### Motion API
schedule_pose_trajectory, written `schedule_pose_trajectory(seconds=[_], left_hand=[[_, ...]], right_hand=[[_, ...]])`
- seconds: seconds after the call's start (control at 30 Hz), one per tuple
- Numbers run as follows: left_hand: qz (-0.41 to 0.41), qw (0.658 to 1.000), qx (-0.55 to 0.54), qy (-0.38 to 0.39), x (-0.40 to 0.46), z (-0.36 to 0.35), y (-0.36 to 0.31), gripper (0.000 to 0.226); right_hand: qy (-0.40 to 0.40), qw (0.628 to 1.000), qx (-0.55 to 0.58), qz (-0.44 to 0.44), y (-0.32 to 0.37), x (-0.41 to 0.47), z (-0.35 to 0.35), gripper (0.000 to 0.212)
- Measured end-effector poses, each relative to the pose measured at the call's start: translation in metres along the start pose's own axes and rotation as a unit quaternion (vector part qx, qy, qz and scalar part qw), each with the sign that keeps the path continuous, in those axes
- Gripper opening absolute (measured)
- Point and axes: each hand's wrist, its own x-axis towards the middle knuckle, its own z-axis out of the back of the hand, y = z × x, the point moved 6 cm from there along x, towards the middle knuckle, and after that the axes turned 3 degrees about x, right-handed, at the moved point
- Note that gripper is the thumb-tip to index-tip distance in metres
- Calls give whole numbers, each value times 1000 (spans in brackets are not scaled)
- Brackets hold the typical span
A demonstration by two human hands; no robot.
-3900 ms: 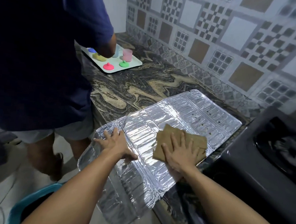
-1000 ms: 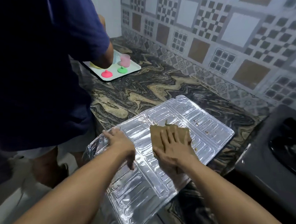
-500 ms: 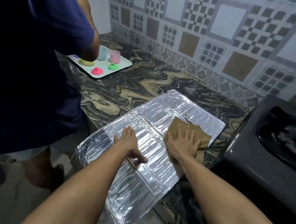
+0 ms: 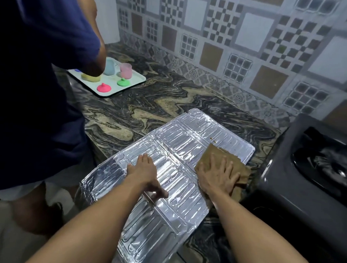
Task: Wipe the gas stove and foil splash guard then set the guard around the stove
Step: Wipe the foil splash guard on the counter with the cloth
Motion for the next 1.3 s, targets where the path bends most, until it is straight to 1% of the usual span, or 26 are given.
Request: schedule_pose_trajectory(seconds=[0.03, 0.07, 0.1, 0.13, 0.17, 0.2, 0.27, 0.3, 0.37, 0.47, 0.57, 0.6, 0.63, 0.7, 0.77, 0.87, 0.93, 1.0, 1.13, 1.17, 1.2, 1.3], left_hand=[[3, 1000, 13, 1, 0, 4, -1, 139], [6, 1000, 18, -10, -1, 11, -1, 117], [6, 999, 18, -37, -1, 21, -2, 93], [6, 998, 15, -66, 0, 31, -2, 81], [4, 995, 11, -95, 2, 40, 0, 79], [-1, 993, 8, -119, 6, 46, 2, 87], [-14, 991, 8, -131, 18, 51, 5, 120], [-21, 993, 4, -120, 25, 52, 6, 134], [-27, 996, -24, -82, 38, 47, 10, 147], [-27, 996, -71, -44, 48, 41, 12, 149], [-26, 996, -65, -48, 49, 38, 11, 147], [-26, 996, -65, -52, 49, 39, 10, 146], [-24, 996, -64, -54, 50, 39, 11, 146], [-22, 997, -58, -53, 53, 39, 11, 146], [-19, 998, -52, -43, 54, 37, 11, 147], [-20, 998, -54, -38, 57, 38, 12, 148], [-20, 997, -67, -32, 58, 36, 14, 148], [-21, 996, -77, -32, 57, 35, 15, 147], [-24, 995, -91, -36, 57, 34, 16, 144], [-24, 995, -92, -37, 57, 34, 15, 144], [-22, 995, -89, -37, 58, 35, 15, 145], [-16, 996, -75, -36, 62, 34, 15, 148]], right_hand=[[0, 1000, 2, 1, 1, 0, -1, 70], [-1, 1000, 3, 3, 1, -1, -2, 70], [-4, 1000, 5, 4, 1, -1, -3, 70], [-8, 1000, 4, 5, 0, -1, -3, 70], [-11, 1000, 4, 4, 0, -1, -3, 70], [-11, 1000, 4, 2, 1, 0, -2, 70], [-9, 1000, 3, -3, 3, -2, -1, 69], [-10, 1000, 3, -4, 3, -3, -1, 69], [-3, 1000, 0, -7, 3, -1, 0, 68], [18, 1000, -2, -24, 5, 13, -3, 69], [11, 997, 21, -67, 17, 28, 0, 69], [10, 998, 25, -65, 25, 31, -1, 69], [13, 999, 24, -38, 37, 30, -3, 68], [21, 997, 13, 80, 68, 20, -11, 65], [32, 981, 9, 190, 93, 11, -18, 62], [56, 963, -1, 265, 113, 26, -18, 60], [68, 954, -15, 293, 120, 41, -18, 60], [69, 954, -24, 291, 121, 58, -18, 62], [65, 974, -20, 217, 123, 90, -18, 63], [64, 975, -22, 211, 126, 92, -18, 63], [66, 973, -25, 221, 133, 89, -20, 63], [66, 949, -36, 307, 154, 69, -28, 60]])
